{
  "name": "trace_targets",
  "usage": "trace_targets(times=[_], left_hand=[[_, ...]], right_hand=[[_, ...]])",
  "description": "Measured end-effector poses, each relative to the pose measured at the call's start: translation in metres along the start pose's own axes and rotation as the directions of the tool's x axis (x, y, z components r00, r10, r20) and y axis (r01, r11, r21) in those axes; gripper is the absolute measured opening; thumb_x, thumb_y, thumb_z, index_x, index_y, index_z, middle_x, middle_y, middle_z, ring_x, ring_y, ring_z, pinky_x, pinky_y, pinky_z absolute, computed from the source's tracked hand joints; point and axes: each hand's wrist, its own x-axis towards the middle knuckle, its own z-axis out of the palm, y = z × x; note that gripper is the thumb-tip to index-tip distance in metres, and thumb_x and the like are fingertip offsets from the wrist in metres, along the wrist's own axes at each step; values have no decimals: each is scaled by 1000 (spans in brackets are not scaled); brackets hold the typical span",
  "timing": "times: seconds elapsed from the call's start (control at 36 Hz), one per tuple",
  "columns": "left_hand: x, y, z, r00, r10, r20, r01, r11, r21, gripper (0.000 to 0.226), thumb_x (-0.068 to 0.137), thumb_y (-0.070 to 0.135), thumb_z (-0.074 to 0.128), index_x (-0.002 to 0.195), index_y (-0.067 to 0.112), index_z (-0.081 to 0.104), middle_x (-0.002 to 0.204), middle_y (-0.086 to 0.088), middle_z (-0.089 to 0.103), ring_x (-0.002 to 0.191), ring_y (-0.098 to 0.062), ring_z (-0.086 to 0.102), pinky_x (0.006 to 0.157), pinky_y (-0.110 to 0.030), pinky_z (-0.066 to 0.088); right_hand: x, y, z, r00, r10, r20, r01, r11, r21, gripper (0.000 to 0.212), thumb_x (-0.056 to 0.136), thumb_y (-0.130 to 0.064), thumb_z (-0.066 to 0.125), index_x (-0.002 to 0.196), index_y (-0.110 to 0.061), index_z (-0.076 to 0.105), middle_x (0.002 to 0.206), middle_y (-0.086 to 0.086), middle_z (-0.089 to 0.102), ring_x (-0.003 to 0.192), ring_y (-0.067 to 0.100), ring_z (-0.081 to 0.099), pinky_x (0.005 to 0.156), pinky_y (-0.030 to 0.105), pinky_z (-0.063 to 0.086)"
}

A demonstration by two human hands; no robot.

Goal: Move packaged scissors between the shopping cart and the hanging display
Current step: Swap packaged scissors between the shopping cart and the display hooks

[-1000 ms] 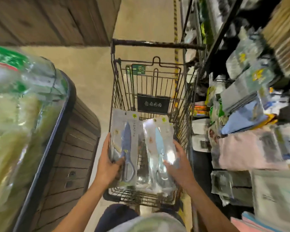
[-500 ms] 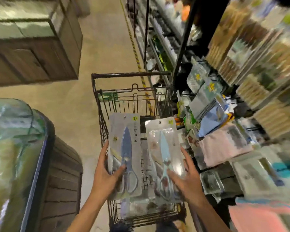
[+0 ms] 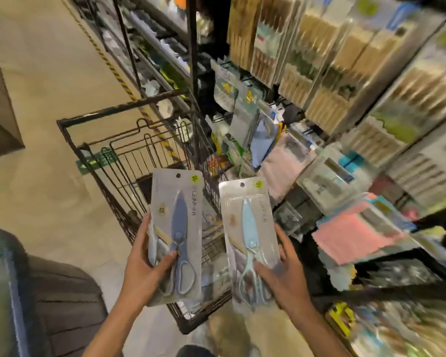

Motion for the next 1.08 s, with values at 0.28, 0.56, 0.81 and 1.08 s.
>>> trace_targets(times=[0.28, 0.56, 0.81, 1.08], left_hand=[[-10, 37, 87, 948, 117, 294, -125, 992, 8, 93, 81, 29, 78, 147, 63, 21, 158, 15, 35, 139, -20, 46, 108, -57, 45], [-127, 89, 213, 769, 348, 537, -352, 931, -99, 92, 85, 15, 77, 149, 54, 23, 152, 44, 23, 144, 13, 22, 118, -36, 30], [-267, 134, 299, 598, 412, 687, -361, 904, -228, 89, 81, 10, 79, 144, 51, 31, 140, 50, 36, 135, 17, 34, 115, -33, 32], [-361, 176, 366, 398, 497, 771, -432, 843, -321, 92, 78, 24, 78, 154, 37, 28, 148, 39, 35, 139, 12, 33, 109, -9, 33]], right_hand=[[-85, -5, -72, 938, -65, -341, 57, 998, -33, 82, 82, -8, 80, 149, -30, 38, 129, -45, 52, 120, -15, 54, 92, 8, 50], [-251, 8, -180, 777, -92, -623, 141, 990, 30, 84, 84, -14, 79, 149, -44, 37, 147, -22, 49, 136, 7, 49, 107, 43, 50], [-404, 24, -259, 551, -118, -826, 146, 988, -44, 85, 83, -9, 80, 150, -36, 37, 148, -16, 49, 132, 1, 51, 96, 15, 51], [-509, 28, -315, 330, -115, -937, 181, 982, -57, 86, 82, -9, 81, 150, -42, 38, 144, -21, 53, 131, 4, 54, 105, 42, 51]])
